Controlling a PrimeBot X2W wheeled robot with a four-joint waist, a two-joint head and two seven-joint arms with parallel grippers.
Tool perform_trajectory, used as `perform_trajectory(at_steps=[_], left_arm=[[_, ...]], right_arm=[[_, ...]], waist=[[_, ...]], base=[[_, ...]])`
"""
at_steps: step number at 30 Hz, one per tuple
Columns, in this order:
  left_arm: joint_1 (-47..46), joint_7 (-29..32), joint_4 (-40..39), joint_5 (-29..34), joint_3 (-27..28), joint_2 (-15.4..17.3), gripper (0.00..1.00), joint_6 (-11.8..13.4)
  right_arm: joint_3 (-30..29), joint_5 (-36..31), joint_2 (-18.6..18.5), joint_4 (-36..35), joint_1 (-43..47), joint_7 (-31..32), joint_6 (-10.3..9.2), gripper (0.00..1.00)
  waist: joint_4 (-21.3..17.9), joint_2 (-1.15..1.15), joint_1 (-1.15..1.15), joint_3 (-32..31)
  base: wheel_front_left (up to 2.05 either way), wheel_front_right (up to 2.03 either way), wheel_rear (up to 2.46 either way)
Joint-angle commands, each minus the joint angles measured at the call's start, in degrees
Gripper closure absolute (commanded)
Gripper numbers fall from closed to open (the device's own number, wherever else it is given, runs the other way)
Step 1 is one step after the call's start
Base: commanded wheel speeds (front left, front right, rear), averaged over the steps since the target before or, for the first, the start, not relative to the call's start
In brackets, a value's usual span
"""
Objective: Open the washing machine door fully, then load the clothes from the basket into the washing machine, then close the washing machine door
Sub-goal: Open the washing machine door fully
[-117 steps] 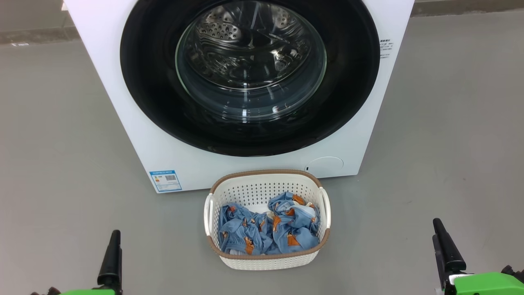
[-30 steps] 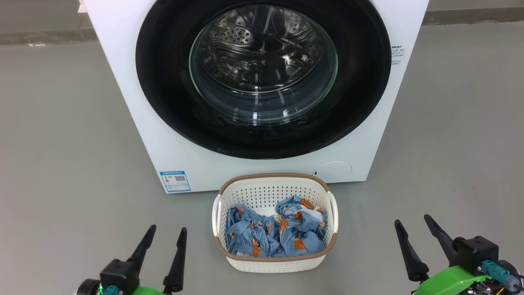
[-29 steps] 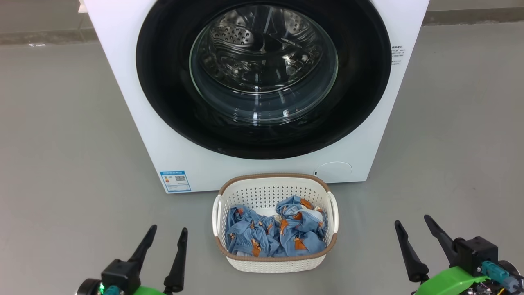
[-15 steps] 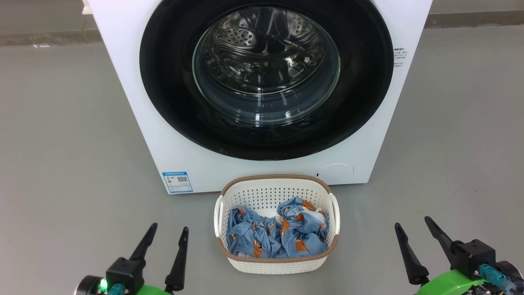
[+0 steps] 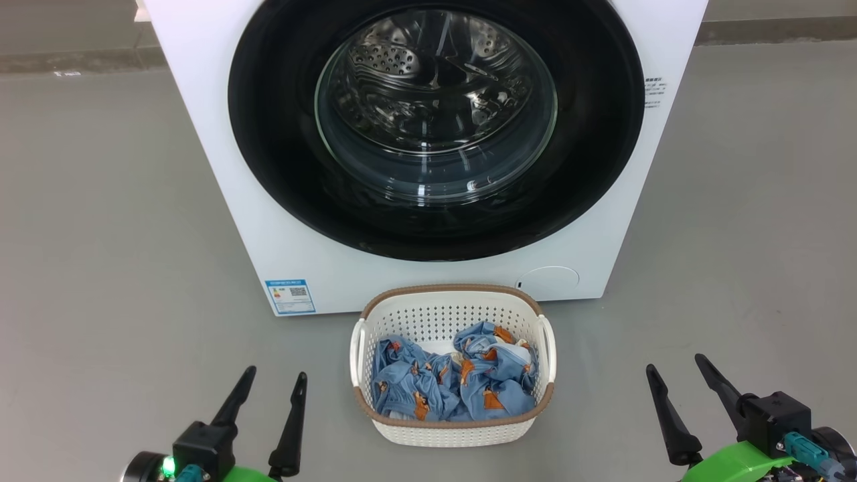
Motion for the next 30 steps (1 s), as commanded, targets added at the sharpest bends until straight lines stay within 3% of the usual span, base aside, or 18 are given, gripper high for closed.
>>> perform_trajectory(at_steps=[1, 11, 30], left_arm=[[-2.64, 0.13, -1.12, -0.03, 1.73, 1.10, 0.00, 0.64], [-2.95, -0.17, -1.06, 0.17, 1.23, 1.45, 0.00, 1.25], [-3.86, -0.83, -1.52, -0.96, 1.25, 1.37, 0.00, 1.84]], right_arm=[[1.23, 0.01, -0.71, -1.39, -0.87, -0.69, 0.09, 0.00], [0.92, 0.25, -0.43, -1.46, -0.87, -0.71, 0.09, 0.00], [0.35, 0.56, -0.57, -1.32, -1.39, -1.05, 0.09, 0.00]], waist=[[-0.01, 0.00, 0.00, 0.02], [-0.06, 0.00, 0.00, 0.10], [-0.14, 0.00, 0.00, 0.71]], base=[[0.11, 0.11, -0.21], [0.54, 0.54, -1.08], [1.16, 1.16, -2.33]])
